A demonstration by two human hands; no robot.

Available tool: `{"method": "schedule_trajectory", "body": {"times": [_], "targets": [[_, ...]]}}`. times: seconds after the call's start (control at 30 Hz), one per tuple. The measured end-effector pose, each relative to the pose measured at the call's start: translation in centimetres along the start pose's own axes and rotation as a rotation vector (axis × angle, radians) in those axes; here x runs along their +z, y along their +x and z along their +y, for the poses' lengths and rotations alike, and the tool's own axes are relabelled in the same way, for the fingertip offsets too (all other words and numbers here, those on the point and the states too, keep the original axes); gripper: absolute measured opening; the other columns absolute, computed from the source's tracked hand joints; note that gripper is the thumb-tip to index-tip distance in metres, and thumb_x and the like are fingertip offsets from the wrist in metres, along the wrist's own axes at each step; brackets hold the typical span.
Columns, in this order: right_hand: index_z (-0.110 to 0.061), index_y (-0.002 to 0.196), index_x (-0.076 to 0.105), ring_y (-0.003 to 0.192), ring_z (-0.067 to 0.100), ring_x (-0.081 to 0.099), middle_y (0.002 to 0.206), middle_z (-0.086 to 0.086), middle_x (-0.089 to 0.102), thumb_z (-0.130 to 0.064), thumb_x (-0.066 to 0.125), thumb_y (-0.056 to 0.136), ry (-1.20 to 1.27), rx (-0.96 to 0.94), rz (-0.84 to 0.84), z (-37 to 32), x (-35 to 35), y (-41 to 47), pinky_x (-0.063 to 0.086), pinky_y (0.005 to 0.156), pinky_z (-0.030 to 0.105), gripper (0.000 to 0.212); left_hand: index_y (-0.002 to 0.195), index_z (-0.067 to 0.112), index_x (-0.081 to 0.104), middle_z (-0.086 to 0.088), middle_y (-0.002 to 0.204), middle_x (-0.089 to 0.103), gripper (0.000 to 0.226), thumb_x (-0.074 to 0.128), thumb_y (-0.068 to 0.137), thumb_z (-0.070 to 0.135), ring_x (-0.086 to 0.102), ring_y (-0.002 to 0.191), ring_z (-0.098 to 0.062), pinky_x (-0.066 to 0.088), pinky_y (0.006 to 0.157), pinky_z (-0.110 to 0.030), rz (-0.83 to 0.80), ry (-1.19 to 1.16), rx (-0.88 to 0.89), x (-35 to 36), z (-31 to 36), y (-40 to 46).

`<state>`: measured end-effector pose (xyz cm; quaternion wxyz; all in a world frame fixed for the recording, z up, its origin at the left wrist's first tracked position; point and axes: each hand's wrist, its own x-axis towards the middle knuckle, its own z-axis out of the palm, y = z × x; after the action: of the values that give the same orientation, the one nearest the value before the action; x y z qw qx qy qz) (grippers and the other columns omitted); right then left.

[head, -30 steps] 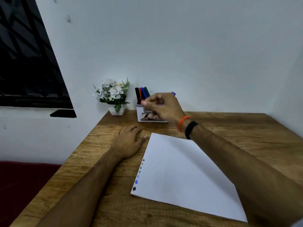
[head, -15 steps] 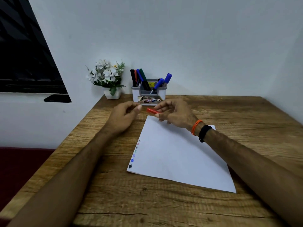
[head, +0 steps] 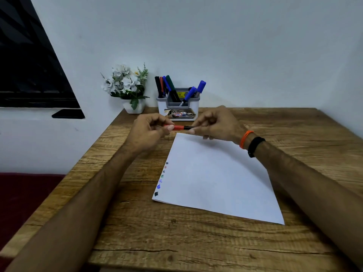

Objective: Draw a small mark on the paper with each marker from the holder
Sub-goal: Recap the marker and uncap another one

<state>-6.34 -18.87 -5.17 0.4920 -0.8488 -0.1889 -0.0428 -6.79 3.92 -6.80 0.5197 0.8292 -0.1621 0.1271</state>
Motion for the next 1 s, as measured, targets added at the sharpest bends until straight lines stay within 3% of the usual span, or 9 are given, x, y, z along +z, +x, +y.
{"method": "schedule_trajectory", "body": {"times": [0.1,0.2,0.37,0.5,0.73,0.8,0.87,0.93,1.0], "targets": [[-0.012,0.082,0.076,0.054,0.014,0.053,0.066,0.005,0.064,-0.021,0.084,0.075,0.377,0.064,0.065,0.2,-0.1,-0.1,0.044,0.051,0.022,0.014,0.092,0.010,0.071,-0.002,0.081,0.071,0.010,0.073,0.082,0.010,0.068,0.073,-0.014,0.056,0.070,-0.026,-0.028,-0.040,-0.021,0.1,-0.1,0.0],[-0.012,0.089,0.073,0.057,0.009,0.056,0.071,0.001,0.068,-0.021,0.078,0.083,0.550,0.125,0.070,0.1,0.7,-0.3,0.047,0.052,0.019,0.011,0.093,0.010,0.068,-0.002,0.081,0.071,0.010,0.072,0.084,0.008,0.068,0.071,-0.012,0.056,0.068,-0.024,-0.082,-0.078,-0.023,0.5,-0.1,0.0],[-0.009,0.088,0.072,0.060,0.012,0.066,0.073,0.007,0.072,-0.013,0.072,0.087,0.509,0.074,0.035,-0.1,2.0,-0.4,0.052,0.055,0.021,0.004,0.096,0.011,0.070,0.003,0.079,0.069,0.017,0.073,0.083,0.022,0.060,0.062,-0.006,0.051,0.059,-0.020,-0.145,-0.058,0.023,0.9,0.0,-0.2],[-0.009,0.090,0.072,0.066,0.016,0.070,0.086,0.018,0.074,-0.015,0.066,0.092,0.535,0.051,-0.039,-0.3,2.6,-0.7,0.054,0.057,0.023,0.009,0.095,0.014,0.069,-0.002,0.084,0.070,0.017,0.070,0.084,0.026,0.066,0.070,-0.008,0.052,0.064,-0.022,-0.214,-0.045,0.050,1.3,0.4,-0.5],[-0.015,0.073,0.068,0.049,0.015,0.050,0.063,0.007,0.061,-0.018,0.073,0.086,0.435,-0.016,-0.035,0.7,2.8,-0.7,0.043,0.047,0.022,0.015,0.090,0.014,0.066,-0.002,0.077,0.071,0.012,0.058,0.095,0.021,0.062,0.058,-0.008,0.050,0.053,-0.024,-0.294,0.031,0.073,2.3,0.9,-1.1],[-0.015,0.073,0.068,0.051,0.016,0.048,0.066,0.011,0.061,-0.019,0.074,0.086,0.449,-0.022,-0.045,0.6,2.9,-0.7,0.042,0.046,0.022,0.015,0.091,0.013,0.067,-0.001,0.072,0.069,0.015,0.057,0.096,0.023,0.059,0.057,-0.007,0.047,0.055,-0.023,-0.291,0.076,0.109,2.5,1.0,-1.3],[-0.017,0.069,0.069,0.052,0.016,0.047,0.068,0.013,0.062,-0.021,0.074,0.085,0.483,-0.029,-0.062,0.5,3.0,-0.7,0.040,0.046,0.022,0.017,0.093,0.014,0.068,-0.006,0.071,0.066,0.017,0.056,0.097,0.025,0.058,0.059,-0.014,0.048,0.056,-0.032,-0.265,0.102,0.133,2.6,0.9,-1.3],[-0.020,0.063,0.069,0.050,0.016,0.044,0.061,0.006,0.060,-0.019,0.071,0.088,0.522,-0.040,-0.080,0.3,3.1,-0.6,0.037,0.047,0.022,0.025,0.094,0.018,0.069,-0.012,0.074,0.066,0.017,0.055,0.098,0.026,0.057,0.063,-0.030,0.051,0.059,-0.041,-0.236,0.109,0.159,2.6,0.9,-1.3],[-0.021,0.061,0.069,0.050,0.016,0.042,0.057,0.002,0.057,-0.018,0.070,0.088,0.557,-0.054,-0.089,0.3,3.2,-0.5,0.036,0.047,0.022,0.028,0.096,0.016,0.070,-0.014,0.076,0.067,0.019,0.054,0.098,0.026,0.057,0.066,-0.034,0.052,0.060,-0.044,-0.219,0.111,0.184,2.7,1.1,-1.3]]}}
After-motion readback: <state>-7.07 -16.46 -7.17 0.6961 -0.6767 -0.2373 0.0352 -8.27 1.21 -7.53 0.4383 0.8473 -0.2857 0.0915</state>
